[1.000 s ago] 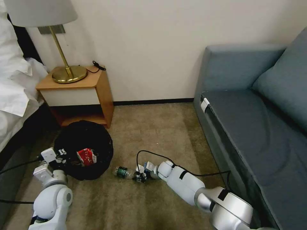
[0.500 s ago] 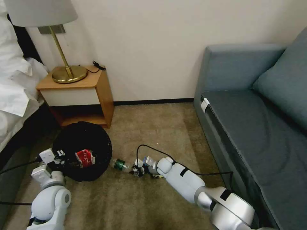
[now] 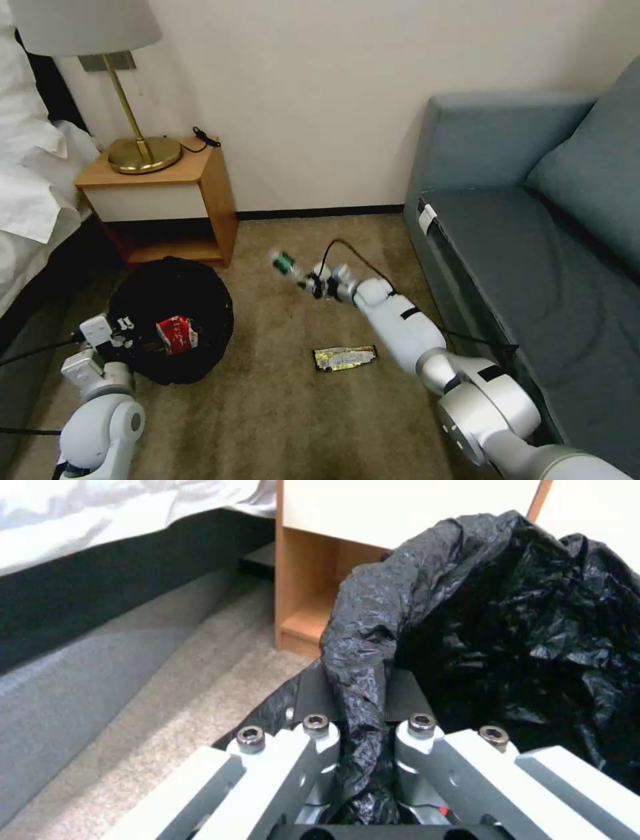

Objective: Pick up the trash bin, then pick up the garbage on the floor and place it into the trash bin.

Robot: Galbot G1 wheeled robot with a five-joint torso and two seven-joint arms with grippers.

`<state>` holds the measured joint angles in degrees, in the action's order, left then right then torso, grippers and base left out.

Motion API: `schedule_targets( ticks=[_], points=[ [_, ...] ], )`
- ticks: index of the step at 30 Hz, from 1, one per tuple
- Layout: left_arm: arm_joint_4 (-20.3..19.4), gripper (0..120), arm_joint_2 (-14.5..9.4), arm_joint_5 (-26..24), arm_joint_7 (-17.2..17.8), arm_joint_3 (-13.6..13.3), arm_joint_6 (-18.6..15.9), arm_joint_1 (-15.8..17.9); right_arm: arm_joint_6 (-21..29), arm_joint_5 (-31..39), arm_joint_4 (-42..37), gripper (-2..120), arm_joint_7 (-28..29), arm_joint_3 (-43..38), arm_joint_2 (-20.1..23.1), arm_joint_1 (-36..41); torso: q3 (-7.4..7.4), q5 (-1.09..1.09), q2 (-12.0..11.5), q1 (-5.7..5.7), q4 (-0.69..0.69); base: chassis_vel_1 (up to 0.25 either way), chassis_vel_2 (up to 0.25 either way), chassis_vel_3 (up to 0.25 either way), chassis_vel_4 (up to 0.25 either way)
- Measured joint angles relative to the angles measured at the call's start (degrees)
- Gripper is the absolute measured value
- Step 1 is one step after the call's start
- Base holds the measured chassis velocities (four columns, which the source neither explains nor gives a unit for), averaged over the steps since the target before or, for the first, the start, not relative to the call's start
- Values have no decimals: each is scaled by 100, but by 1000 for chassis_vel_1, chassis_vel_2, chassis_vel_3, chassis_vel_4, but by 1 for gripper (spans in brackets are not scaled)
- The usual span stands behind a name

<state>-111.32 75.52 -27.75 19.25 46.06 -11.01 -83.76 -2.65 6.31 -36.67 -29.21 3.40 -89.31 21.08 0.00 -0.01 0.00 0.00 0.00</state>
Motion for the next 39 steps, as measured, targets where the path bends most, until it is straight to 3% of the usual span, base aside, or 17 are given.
schedule_targets(
  ticks=[2, 8, 14, 19, 36, 39],
  points=[
    [0, 5, 4, 3, 0, -12, -3, 9, 50, 110, -170, 30, 8, 86, 19, 43, 0, 0, 0, 0, 0, 0, 0, 0, 0],
    [20, 5, 27, 0, -5, -97, -7, 78, 517, 1337, -1806, 30, 252, 891, 76, 481, 0, 0, 0, 0, 0, 0, 0, 0, 0],
    [12, 5, 24, -2, -23, -106, -4, 77, 907, 2173, -2932, 30, 471, 1373, 144, 712, 0, 0, 0, 0, 1, 0, 0, 0, 0],
    [-36, 5, 44, -5, -31, -111, 5, 59, 1062, 2482, -3423, 30, 568, 1680, 235, 843, 0, 0, 0, 0, 1, 0, 0, 0, 0],
    [-142, 5, 51, -29, -65, -119, 38, -52, 924, 2184, -3201, 30, 739, 2050, 204, 1092, 0, 0, 0, 0, 0, 0, 0, 0, 0],
    [-143, 5, 55, -29, -66, -128, 39, -39, 911, 2174, -3203, 38, 775, 2066, 216, 1102, 0, 0, 0, 0, 0, 0, 0, 0, 0]
  ],
)
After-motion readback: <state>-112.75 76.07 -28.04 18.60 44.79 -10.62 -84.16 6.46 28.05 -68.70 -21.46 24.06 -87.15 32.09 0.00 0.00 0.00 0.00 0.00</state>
